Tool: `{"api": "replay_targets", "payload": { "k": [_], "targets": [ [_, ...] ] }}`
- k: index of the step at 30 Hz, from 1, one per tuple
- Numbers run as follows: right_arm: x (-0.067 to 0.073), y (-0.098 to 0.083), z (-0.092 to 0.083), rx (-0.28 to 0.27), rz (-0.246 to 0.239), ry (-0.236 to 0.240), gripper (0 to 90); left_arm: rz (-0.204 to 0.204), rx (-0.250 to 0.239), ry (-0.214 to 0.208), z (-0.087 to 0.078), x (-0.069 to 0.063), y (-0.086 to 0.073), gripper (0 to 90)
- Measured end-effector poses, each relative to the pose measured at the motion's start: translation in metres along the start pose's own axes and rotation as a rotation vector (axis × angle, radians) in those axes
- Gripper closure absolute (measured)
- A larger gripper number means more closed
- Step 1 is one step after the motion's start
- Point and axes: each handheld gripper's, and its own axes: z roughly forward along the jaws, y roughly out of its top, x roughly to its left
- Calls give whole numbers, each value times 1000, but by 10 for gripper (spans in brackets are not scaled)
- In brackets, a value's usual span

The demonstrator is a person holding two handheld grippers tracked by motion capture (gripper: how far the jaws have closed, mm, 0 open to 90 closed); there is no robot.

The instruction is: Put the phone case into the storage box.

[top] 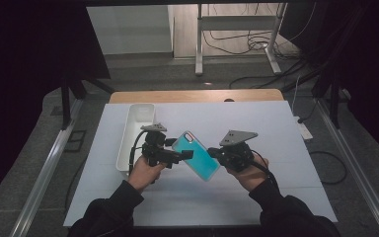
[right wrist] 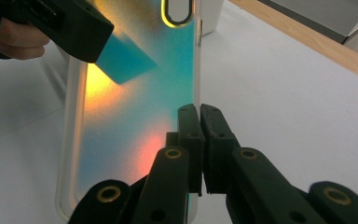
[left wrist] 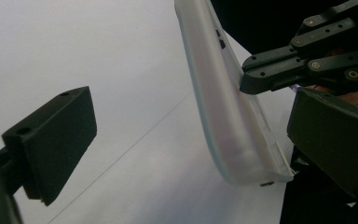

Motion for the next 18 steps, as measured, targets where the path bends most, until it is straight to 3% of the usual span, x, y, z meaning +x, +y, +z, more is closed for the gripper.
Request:
{"api": "replay_targets", "payload": {
  "k": [5,7,10,11,18],
  "targets": [
    [3,0,1,-3,-4,5,877,-10,-1,-16,-1,1,0,35],
    [5,1,2,-4,-11,7,876,-12,4,-11,-3,1,1,82],
    [6,1,2,-6,-15,7,876,-23,7,-26,-5,2,1,230],
    [7,1,2,-8,-14,9,877,-33,9,-37,-6,3,1,230],
    [8,1,2,-13,-25,5,876,-73,36,-100,-6,6,1,502]
  ]
}}
